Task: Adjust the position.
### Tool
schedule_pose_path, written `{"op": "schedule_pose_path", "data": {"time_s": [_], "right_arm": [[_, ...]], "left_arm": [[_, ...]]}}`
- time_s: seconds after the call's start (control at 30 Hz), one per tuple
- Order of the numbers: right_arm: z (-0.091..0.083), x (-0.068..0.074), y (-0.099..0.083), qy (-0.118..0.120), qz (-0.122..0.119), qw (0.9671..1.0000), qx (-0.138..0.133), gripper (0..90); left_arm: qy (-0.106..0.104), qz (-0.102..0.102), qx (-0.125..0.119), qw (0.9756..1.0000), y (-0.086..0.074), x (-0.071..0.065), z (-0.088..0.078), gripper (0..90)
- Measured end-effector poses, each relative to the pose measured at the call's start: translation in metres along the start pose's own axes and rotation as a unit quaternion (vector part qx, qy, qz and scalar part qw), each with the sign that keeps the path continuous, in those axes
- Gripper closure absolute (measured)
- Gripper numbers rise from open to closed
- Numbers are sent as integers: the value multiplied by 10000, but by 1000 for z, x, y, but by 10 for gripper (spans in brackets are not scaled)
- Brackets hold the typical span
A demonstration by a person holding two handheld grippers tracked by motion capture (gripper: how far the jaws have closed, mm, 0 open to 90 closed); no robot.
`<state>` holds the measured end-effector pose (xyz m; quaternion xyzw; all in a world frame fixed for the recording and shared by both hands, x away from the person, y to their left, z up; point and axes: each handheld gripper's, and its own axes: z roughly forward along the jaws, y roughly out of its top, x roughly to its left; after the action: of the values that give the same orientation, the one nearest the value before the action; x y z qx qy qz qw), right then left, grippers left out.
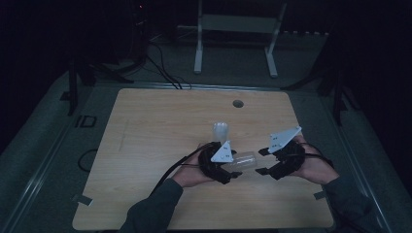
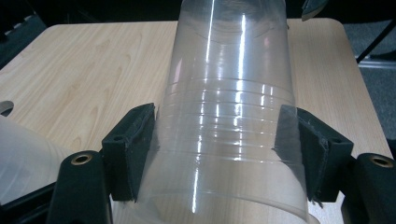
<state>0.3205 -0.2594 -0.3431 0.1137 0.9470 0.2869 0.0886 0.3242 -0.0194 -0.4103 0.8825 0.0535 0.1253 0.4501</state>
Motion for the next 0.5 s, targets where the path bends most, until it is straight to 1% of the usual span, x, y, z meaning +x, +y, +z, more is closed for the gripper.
{"op": "schedule_pose_path", "data": {"time_s": [0.13,0.2,0.23,0.27,0.3,0.5], "right_arm": [[2,2,3,23,-96,9997,207,350],[3,2,4,21,-137,9996,242,350],[3,3,5,14,-185,9993,324,350],[3,3,5,14,-185,9993,324,350],[4,3,7,8,-249,9989,392,350],[6,4,11,21,-403,9973,610,350]], "left_arm": [[-18,46,51,10000,0,-1,1,296],[-18,46,51,10000,0,-1,1,295],[-53,93,120,9999,1,-1,2,296],[-53,93,120,9999,1,-1,2,295],[-80,112,157,9998,1,-2,3,296],[-119,159,219,9996,1,-3,5,297]]}}
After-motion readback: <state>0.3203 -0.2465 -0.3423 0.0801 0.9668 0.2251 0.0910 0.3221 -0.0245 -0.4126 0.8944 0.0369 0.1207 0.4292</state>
